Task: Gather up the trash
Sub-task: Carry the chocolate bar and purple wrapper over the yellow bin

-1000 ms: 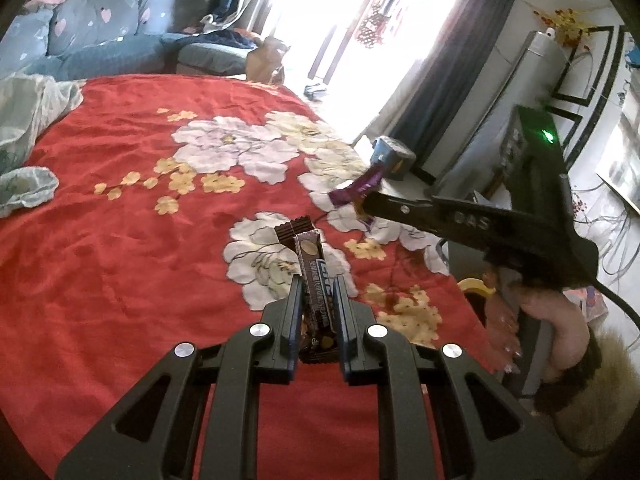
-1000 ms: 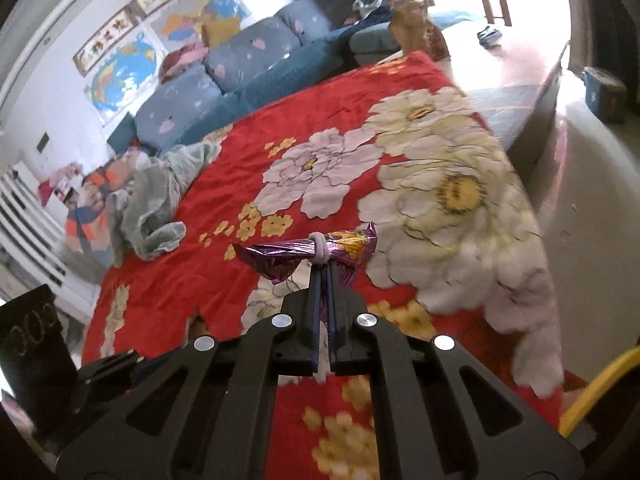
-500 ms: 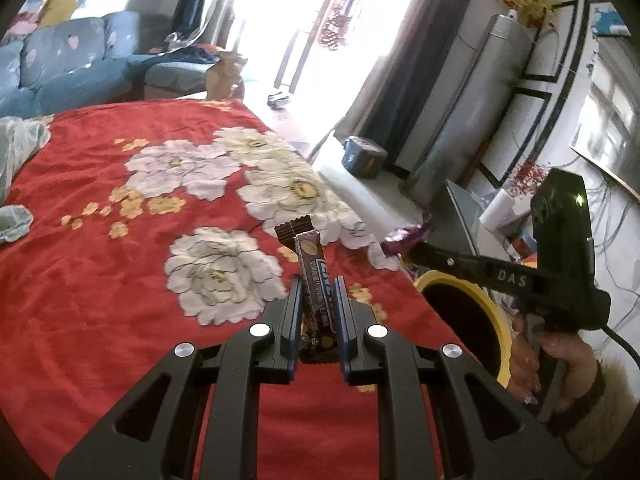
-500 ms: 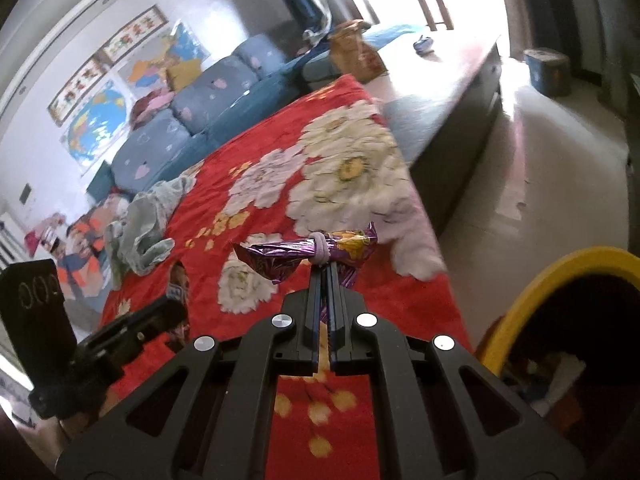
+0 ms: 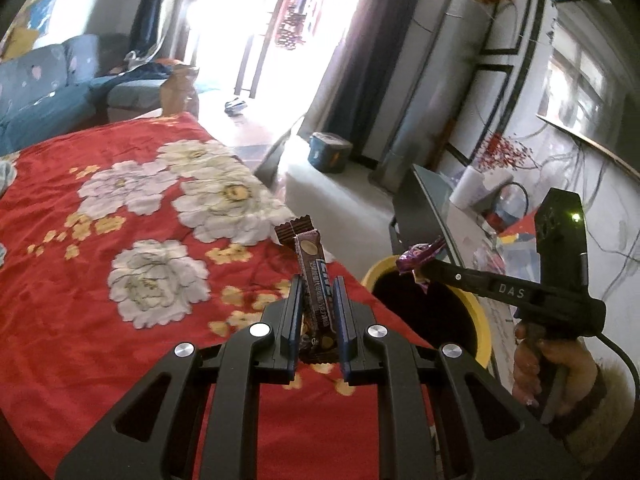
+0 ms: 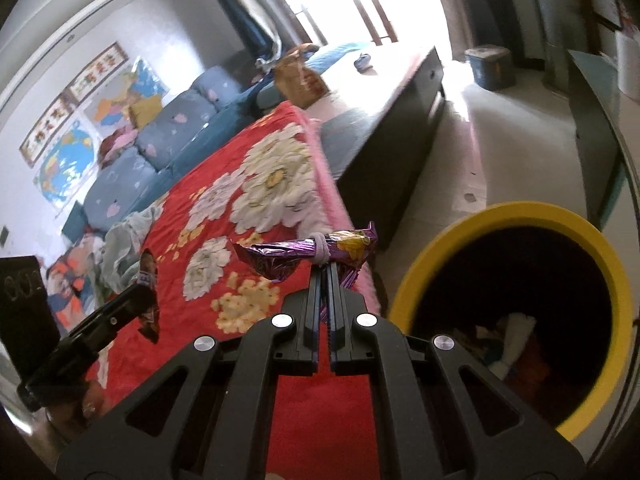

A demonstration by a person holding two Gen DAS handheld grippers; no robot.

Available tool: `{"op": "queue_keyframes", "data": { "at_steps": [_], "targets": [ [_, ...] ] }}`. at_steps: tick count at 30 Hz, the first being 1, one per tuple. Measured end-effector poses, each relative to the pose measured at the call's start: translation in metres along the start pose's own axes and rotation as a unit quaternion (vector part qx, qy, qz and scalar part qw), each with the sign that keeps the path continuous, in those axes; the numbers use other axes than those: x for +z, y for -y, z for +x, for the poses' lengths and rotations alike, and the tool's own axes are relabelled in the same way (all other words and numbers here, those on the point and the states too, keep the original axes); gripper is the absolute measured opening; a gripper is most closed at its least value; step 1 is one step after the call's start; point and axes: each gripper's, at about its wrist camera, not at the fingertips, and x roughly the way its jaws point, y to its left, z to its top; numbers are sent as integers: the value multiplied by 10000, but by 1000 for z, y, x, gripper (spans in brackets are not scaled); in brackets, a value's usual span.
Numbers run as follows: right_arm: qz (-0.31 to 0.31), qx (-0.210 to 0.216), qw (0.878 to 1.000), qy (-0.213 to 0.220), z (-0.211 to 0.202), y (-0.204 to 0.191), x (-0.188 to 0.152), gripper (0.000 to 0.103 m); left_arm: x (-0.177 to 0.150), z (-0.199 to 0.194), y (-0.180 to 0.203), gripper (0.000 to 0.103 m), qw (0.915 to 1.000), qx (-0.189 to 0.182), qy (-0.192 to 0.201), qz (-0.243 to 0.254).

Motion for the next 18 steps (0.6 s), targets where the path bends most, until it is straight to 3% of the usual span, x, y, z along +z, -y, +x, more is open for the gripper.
{"op": "queue_keyframes", "data": {
  "at_steps": [18],
  "targets": [
    [605, -608, 9955, 392, -52, 59, -20, 1, -6, 20, 78, 15, 9953, -391, -156, 877]
  ]
}}
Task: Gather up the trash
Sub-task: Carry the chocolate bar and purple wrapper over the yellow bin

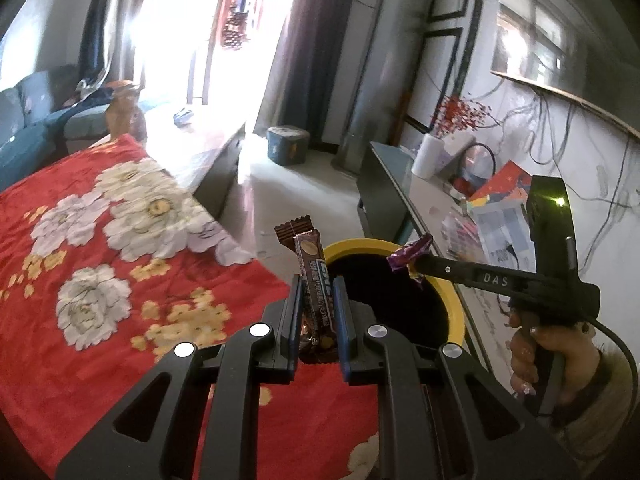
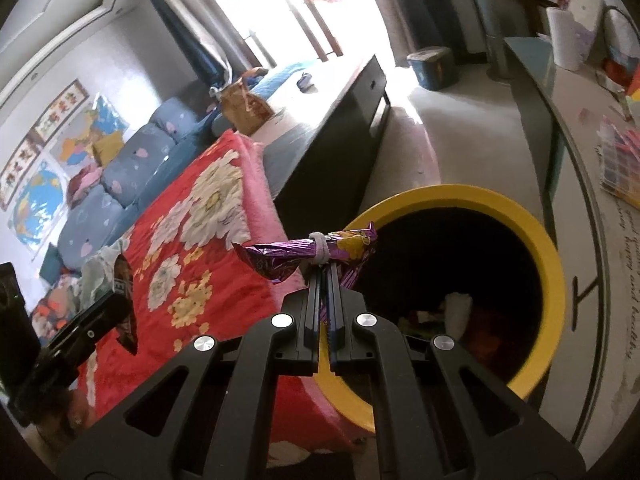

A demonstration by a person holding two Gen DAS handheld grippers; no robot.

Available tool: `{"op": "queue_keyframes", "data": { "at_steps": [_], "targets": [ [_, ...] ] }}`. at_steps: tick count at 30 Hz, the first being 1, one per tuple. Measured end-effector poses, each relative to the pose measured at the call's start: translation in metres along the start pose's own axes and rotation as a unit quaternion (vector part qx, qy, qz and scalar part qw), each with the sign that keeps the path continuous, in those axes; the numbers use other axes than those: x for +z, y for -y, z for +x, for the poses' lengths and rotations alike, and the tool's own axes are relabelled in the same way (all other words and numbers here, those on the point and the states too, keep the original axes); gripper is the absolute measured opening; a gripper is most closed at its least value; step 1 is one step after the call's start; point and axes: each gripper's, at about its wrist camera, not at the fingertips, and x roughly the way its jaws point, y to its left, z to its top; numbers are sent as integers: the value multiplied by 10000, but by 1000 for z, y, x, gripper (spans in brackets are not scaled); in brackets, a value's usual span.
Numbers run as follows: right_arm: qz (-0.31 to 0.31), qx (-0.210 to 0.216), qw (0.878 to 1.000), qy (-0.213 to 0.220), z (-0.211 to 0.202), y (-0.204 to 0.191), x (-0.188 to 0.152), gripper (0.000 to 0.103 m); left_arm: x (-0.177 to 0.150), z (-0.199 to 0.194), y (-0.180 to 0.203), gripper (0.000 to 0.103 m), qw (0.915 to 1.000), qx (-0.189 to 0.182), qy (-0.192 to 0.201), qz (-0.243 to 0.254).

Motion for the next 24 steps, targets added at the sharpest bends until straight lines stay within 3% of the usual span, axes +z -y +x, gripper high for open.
{"op": "queue_keyframes", "data": {
  "at_steps": [10, 24],
  "targets": [
    [-35, -563, 9981, 227, -19, 24, 0, 1, 3, 14, 32, 15, 9995, -101, -81, 299],
    [142, -955, 9952, 176, -19, 54, -10, 1, -5, 49, 63, 15, 9970, -219, -381, 630]
  ]
}}
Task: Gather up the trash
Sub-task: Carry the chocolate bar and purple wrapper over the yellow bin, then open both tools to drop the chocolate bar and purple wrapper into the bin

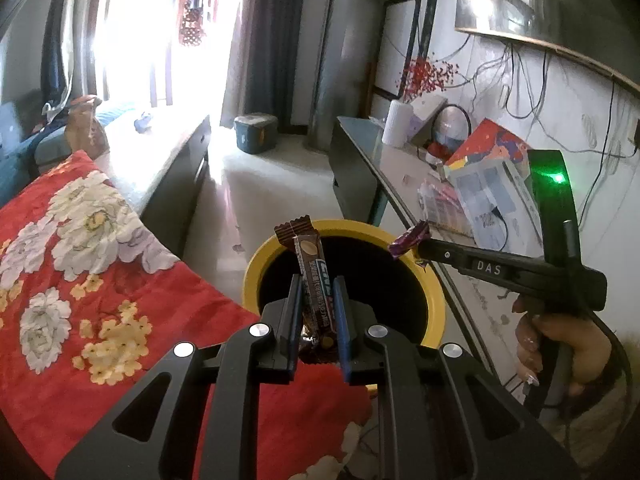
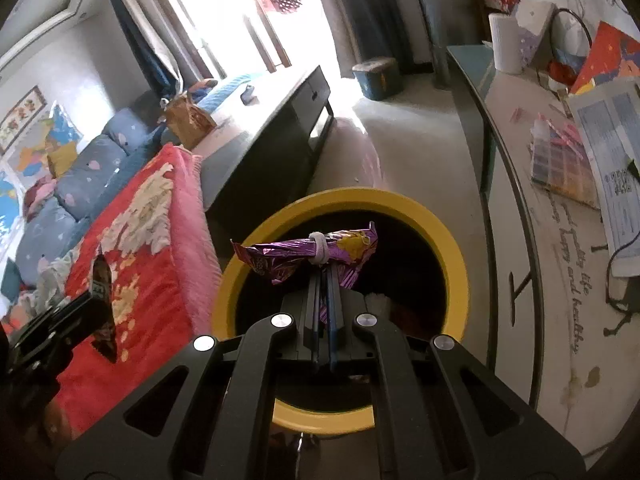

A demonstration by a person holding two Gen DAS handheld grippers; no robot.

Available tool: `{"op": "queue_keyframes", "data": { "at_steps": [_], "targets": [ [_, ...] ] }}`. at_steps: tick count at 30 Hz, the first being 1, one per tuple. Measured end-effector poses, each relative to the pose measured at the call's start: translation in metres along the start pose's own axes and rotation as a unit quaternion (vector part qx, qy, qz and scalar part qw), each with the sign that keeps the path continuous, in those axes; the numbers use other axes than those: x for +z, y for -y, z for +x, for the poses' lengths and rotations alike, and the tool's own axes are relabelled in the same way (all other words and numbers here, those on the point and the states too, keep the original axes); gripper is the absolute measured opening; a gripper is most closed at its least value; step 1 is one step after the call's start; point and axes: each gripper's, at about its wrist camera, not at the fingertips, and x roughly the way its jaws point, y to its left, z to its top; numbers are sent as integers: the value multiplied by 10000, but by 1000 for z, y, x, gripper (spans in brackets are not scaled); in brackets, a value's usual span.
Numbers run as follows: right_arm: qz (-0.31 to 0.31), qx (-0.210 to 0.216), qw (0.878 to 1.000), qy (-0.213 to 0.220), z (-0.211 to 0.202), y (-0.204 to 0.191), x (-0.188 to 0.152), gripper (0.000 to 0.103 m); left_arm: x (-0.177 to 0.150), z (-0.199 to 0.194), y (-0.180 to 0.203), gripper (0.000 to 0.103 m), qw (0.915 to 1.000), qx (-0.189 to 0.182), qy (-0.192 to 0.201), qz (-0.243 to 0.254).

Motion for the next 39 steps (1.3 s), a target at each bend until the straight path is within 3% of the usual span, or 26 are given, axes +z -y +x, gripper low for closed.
{"op": "queue_keyframes", "data": {
  "at_steps": [18, 21, 22, 24, 26, 30, 31, 36, 39],
  "targets": [
    [90, -76, 9993, -367, 20, 14, -14, 6, -5, 62, 7, 17, 9982, -310, -495, 161],
    [151, -116, 9993, -325, 16, 16, -15, 20, -3, 73, 8, 32, 9972, -419, -594, 176],
    [165, -114, 9993, -300, 14, 17, -15, 22, -3, 74, 8, 42, 9972, -414, -595, 200],
    [196, -124, 9994, -243, 9, 18, -14, 33, -2, 76, 11, 49, 9970, -446, -586, 259],
    [221, -165, 9995, -140, 1, 18, -14, 42, -2, 76, 12, 66, 9971, -412, -563, 301],
    [228, -232, 9995, 49, -14, 19, -12, 59, 0, 70, 11, 78, 9977, -380, -489, 267],
    [226, -260, 9993, 109, -19, 17, -12, 62, 0, 68, 11, 86, 9979, -356, -463, 265],
    [163, -307, 9987, 363, -37, 8, -11, 82, 1, 50, 0, 96, 9993, -137, -287, 180],
    [134, -327, 9979, 535, -47, 3, -11, 86, 1, 36, -10, 96, 9998, 27, -184, 48]
  ]
}}
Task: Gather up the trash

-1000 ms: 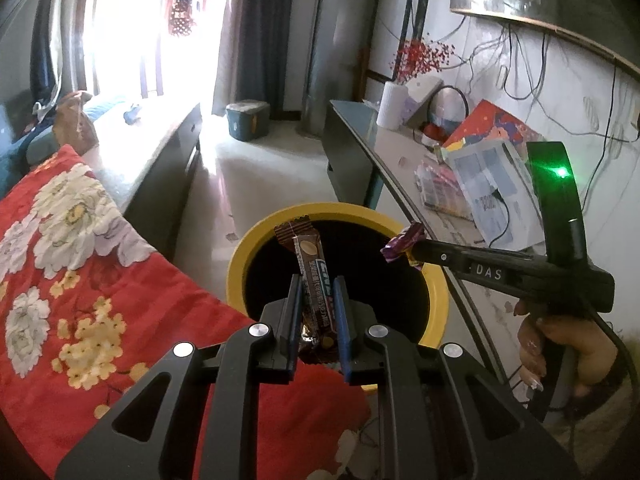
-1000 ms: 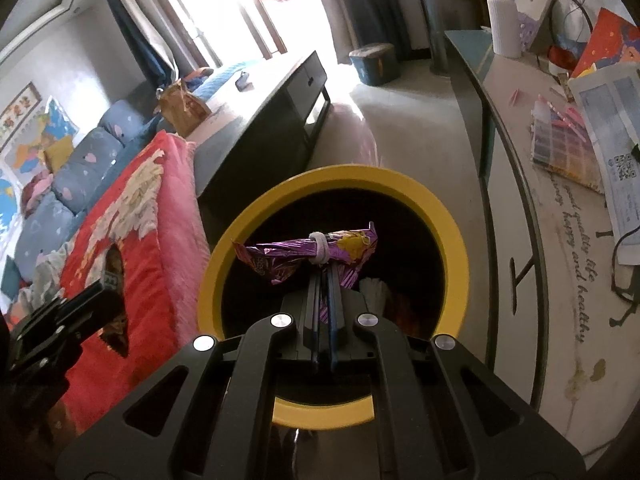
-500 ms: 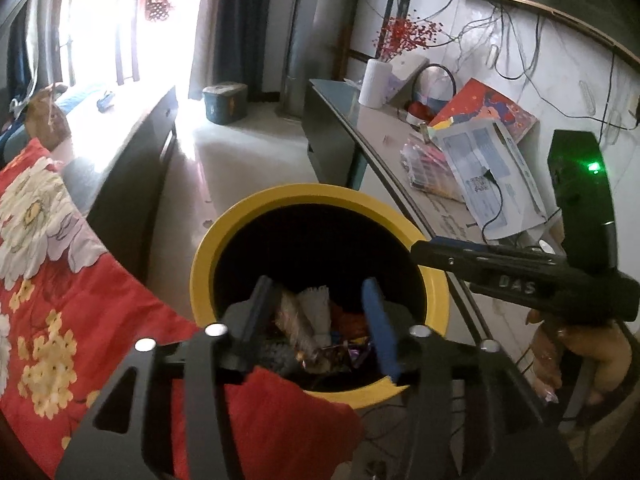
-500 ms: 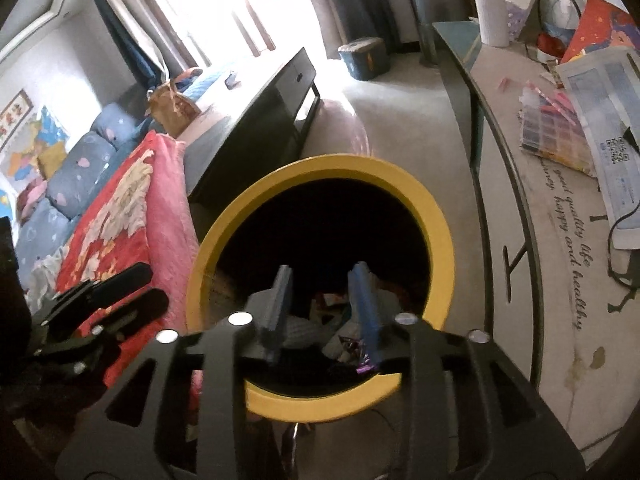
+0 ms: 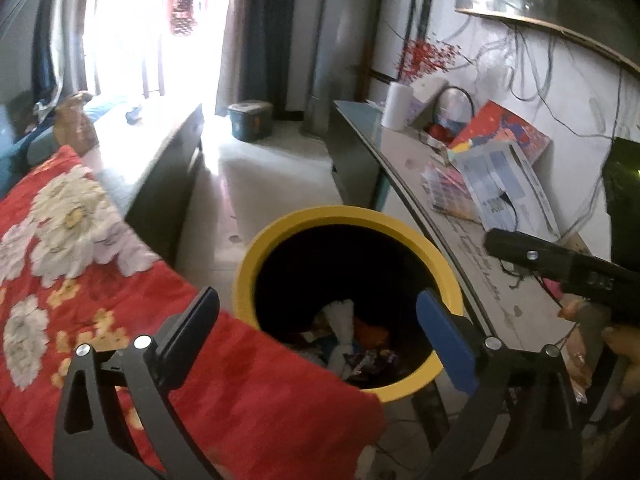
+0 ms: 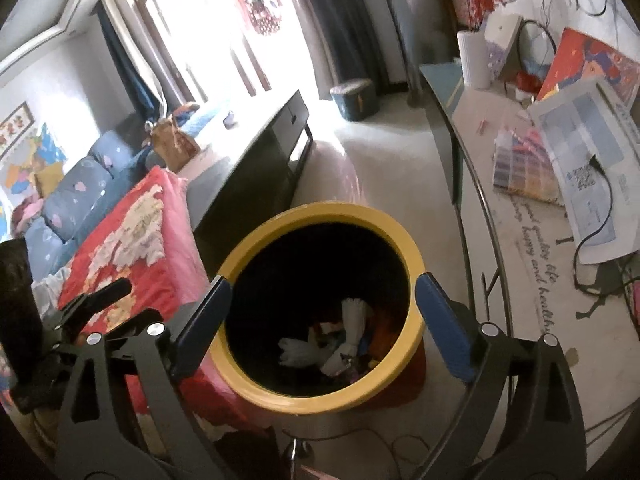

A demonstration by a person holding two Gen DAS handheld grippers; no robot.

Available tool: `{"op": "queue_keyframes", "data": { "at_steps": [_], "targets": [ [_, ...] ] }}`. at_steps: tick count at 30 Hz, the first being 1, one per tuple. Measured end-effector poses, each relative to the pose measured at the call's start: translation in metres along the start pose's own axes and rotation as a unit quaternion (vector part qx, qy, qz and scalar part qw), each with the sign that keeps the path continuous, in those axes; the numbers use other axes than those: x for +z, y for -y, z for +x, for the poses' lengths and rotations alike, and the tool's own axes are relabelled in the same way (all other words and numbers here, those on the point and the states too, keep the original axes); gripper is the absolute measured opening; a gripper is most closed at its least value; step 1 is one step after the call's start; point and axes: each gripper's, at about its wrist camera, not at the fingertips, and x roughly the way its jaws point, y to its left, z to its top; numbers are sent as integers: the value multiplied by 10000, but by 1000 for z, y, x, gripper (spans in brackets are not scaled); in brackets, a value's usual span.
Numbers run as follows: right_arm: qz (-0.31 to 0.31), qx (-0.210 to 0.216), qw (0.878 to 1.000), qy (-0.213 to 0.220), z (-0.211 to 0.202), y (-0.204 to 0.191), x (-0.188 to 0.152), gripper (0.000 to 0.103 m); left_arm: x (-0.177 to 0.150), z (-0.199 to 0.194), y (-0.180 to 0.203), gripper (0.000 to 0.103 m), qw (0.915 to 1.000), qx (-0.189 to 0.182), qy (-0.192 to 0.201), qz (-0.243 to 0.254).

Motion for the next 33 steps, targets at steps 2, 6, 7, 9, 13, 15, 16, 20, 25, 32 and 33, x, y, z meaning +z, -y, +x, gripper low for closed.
{"op": "queue_keyframes", "data": {
  "at_steps": [2, 6, 7, 9, 13, 15, 16, 20, 25, 32, 33],
  "targets": [
    [-73, -39, 9999, 92, -7, -6, 0, 89, 0, -10, -6, 96, 9999, 85, 79, -97],
    [-287, -84, 9991, 313, -22, -20, -3, 92, -4, -32, -18, 96, 9988, 297, 263, -296],
    [-357, -82, 9986, 387, -27, -25, -4, 92, -5, -37, -21, 96, 9984, 328, 303, -336],
    [-475, -64, 9977, 485, -32, -32, -5, 92, -10, -50, -27, 96, 9974, 440, 387, -429],
    [-746, -42, 9948, 686, -41, -51, -14, 92, -17, -70, -37, 96, 9952, 609, 515, -575],
    [-857, -31, 9932, 785, -43, -60, -18, 92, -21, -82, -43, 96, 9935, 726, 614, -630],
    [-881, -33, 9927, 817, -44, -64, -20, 92, -22, -88, -46, 96, 9926, 779, 666, -644],
    [-1056, -6, 9892, 1012, -48, -82, -30, 92, -31, -108, -54, 96, 9895, 978, 837, -654],
    [-1395, -200, 9804, 1379, -55, -109, -46, 92, -45, -128, -59, 96, 9852, 1209, 1050, -617],
    [-1726, -295, 9641, 1996, -71, -136, -68, 92, -67, -153, -64, 97, 9785, 1443, 1322, -649],
    [-1740, -260, 9627, 2058, -72, -138, -71, 92, -71, -157, -63, 97, 9772, 1478, 1384, -639]
  ]
}}
